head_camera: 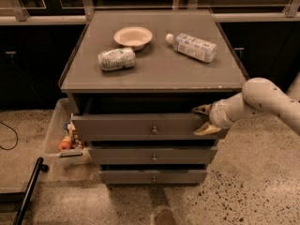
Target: Open top drawer
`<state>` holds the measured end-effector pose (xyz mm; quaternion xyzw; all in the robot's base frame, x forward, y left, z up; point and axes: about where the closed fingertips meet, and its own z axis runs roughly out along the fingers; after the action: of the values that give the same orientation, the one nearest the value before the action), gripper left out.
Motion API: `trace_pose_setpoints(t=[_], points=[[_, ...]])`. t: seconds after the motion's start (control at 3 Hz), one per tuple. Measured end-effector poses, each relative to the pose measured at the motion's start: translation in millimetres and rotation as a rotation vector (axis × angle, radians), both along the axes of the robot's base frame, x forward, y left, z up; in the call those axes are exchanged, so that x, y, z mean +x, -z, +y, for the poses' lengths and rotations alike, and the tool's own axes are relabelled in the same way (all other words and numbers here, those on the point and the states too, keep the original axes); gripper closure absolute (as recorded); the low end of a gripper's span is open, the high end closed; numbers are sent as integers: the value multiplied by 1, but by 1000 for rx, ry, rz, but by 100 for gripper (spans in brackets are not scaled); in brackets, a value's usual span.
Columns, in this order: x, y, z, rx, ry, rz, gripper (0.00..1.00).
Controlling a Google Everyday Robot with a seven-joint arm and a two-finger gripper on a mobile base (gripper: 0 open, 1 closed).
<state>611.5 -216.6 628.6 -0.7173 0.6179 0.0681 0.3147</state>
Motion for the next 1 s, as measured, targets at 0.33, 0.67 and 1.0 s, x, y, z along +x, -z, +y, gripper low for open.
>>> trace_pose_setpoints(t=[0.33,0.67,1.0], points=[[0,-5,0,0,0,0,75],[0,-5,0,0,0,0,71],[0,-5,0,0,0,0,49]])
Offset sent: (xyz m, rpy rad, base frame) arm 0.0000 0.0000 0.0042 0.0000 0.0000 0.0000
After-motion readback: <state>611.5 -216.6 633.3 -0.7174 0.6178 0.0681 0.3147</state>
